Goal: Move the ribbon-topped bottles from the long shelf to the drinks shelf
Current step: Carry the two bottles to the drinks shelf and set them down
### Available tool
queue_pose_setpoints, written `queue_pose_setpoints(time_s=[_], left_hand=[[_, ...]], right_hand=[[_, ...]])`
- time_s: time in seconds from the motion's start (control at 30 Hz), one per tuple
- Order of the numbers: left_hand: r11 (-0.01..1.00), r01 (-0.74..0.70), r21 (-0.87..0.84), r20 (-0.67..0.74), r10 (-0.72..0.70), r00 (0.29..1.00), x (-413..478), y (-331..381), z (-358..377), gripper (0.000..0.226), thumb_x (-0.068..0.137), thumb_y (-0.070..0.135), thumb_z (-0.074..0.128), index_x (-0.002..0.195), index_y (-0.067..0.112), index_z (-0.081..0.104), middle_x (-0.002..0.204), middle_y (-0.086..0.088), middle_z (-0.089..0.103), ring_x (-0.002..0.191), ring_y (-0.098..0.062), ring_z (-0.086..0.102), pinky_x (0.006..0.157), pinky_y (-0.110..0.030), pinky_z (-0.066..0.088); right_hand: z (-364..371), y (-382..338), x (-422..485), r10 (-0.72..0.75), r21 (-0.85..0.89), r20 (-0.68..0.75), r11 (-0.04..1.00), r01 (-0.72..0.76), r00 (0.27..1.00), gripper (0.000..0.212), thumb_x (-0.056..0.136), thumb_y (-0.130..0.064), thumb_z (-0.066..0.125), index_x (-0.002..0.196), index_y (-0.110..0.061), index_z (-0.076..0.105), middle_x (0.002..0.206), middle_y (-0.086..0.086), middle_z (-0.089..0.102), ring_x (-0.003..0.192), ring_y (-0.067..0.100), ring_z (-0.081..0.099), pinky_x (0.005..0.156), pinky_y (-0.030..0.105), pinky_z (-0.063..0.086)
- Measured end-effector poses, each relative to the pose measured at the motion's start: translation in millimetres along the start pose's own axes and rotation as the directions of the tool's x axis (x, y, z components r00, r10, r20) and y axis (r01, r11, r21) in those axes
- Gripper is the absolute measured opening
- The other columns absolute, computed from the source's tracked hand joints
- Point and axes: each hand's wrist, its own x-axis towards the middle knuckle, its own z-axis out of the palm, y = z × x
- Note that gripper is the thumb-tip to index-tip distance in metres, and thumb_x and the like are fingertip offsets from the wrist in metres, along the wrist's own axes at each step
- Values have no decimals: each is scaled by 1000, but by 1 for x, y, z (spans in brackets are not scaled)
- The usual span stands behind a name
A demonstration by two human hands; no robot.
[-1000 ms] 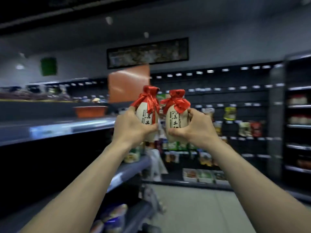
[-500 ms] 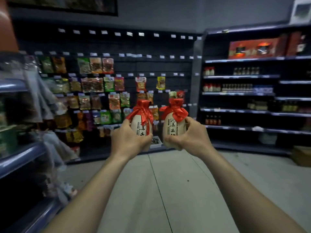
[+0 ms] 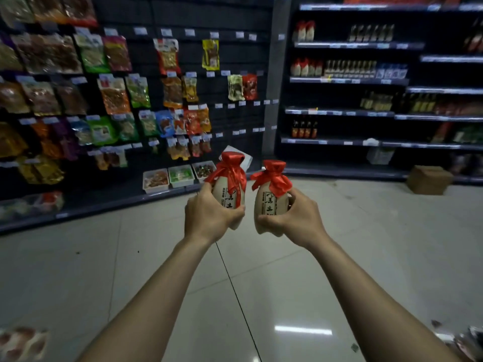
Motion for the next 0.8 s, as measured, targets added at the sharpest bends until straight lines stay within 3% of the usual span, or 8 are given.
queue_pose_setpoints(time_s=[0.13, 0.4, 0.57, 0.8], left_hand=[[1000, 19, -6, 56, -18, 998, 52, -20, 45, 69, 59, 55, 93, 113, 32, 57, 86, 21, 61, 72, 3, 62, 55, -9, 43], [1000, 20, -17, 204, -16, 979, 157, -30, 156, 69, 54, 66, 84, 111, 37, 58, 86, 21, 66, 72, 6, 64, 52, -4, 41], [1000, 12, -12, 269, -9, 963, 236, -21, 250, 65, 55, 62, 86, 108, 37, 59, 86, 17, 70, 73, 2, 68, 56, -9, 50], [998, 43, -40, 237, -32, 971, 360, 19, 373, 66, 54, 61, 85, 108, 35, 59, 88, 17, 69, 77, 0, 67, 61, -18, 55]], right_hand=[[15, 37, 52, 81, -5, -14, 997, -81, 997, 60, 44, -36, 96, 97, -35, 69, 84, -27, 75, 62, 4, 75, 46, 18, 57], [9, 115, 175, 160, -7, -51, 987, -161, 986, 59, 44, -39, 95, 95, -39, 65, 88, -37, 71, 71, -7, 72, 45, 12, 53], [-13, 174, 277, 156, -14, -32, 988, -157, 987, 60, 45, -34, 97, 96, -38, 65, 86, -31, 74, 66, -3, 74, 44, 15, 54], [-79, 243, 429, 147, 19, -51, 989, -147, 988, 62, 44, -36, 96, 98, -41, 66, 86, -30, 75, 70, -4, 74, 47, 14, 55]])
